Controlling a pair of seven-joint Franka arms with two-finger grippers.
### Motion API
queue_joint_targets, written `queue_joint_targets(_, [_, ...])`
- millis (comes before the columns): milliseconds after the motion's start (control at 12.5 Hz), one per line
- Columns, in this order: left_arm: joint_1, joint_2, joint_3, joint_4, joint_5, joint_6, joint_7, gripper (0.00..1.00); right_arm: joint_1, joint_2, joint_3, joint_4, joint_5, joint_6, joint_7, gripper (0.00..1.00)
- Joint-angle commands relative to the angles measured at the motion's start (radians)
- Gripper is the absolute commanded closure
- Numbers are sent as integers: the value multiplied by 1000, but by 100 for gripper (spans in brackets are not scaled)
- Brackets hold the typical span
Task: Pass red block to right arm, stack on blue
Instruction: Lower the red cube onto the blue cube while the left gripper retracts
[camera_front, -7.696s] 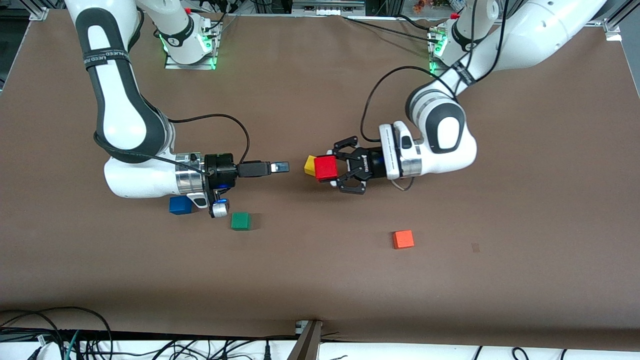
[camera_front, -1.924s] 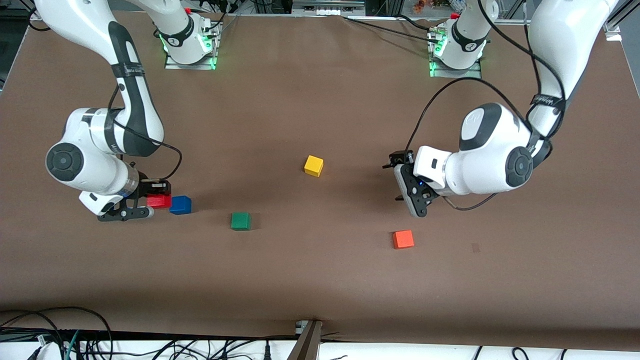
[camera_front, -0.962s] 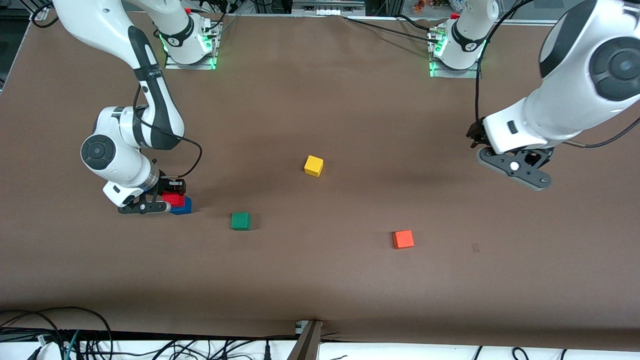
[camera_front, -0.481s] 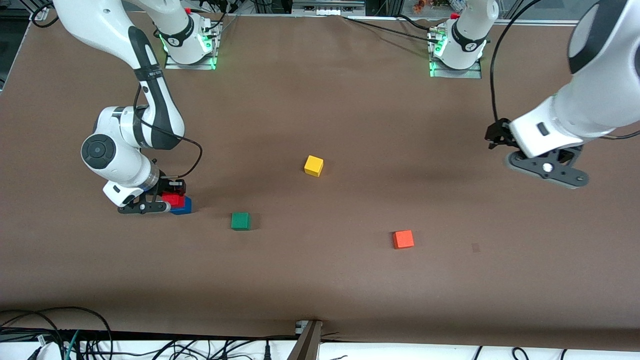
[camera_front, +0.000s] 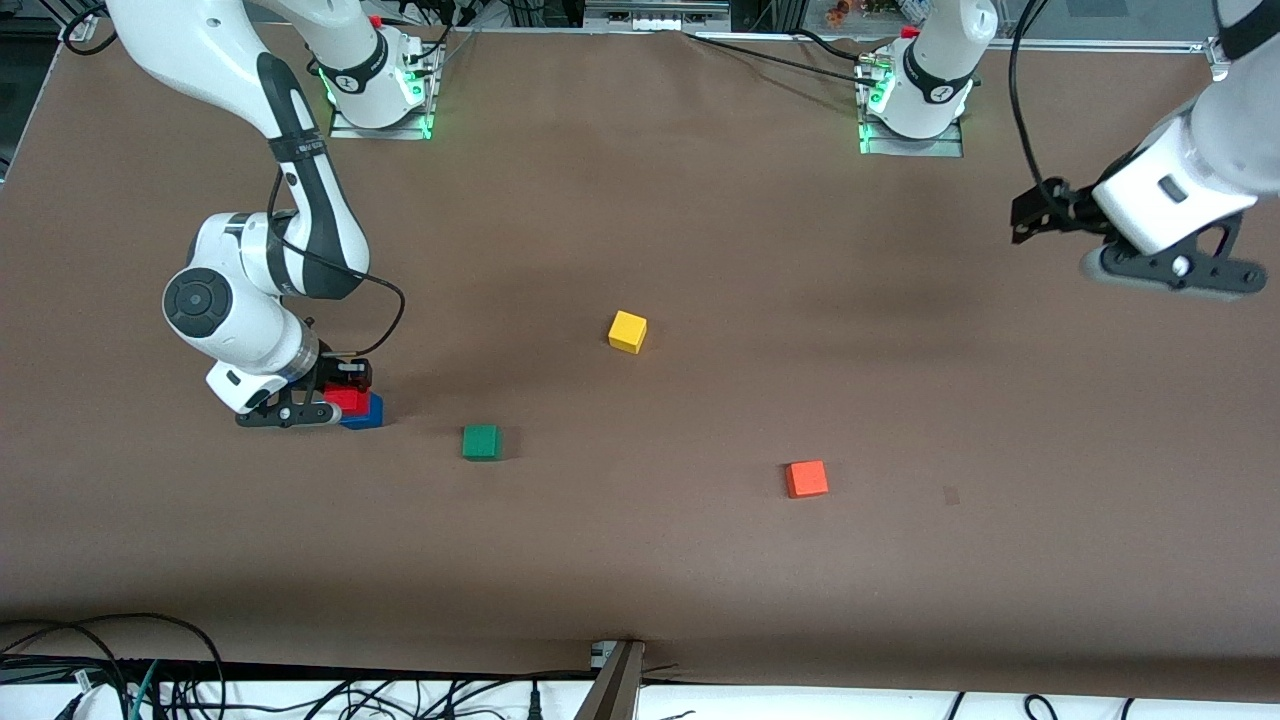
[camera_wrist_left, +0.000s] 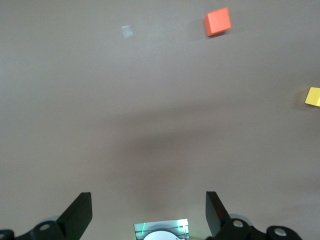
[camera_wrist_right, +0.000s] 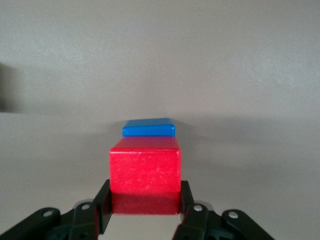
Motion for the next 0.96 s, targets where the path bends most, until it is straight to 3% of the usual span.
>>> queue_joint_targets(0, [-93, -70, 137, -95, -30, 49, -4, 0, 3, -27, 2, -31, -19, 25, 13, 100])
queue_joint_targets(882, [-98, -49, 117, -81, -17, 59, -48, 0, 3, -23, 2, -31, -20, 32, 3, 100])
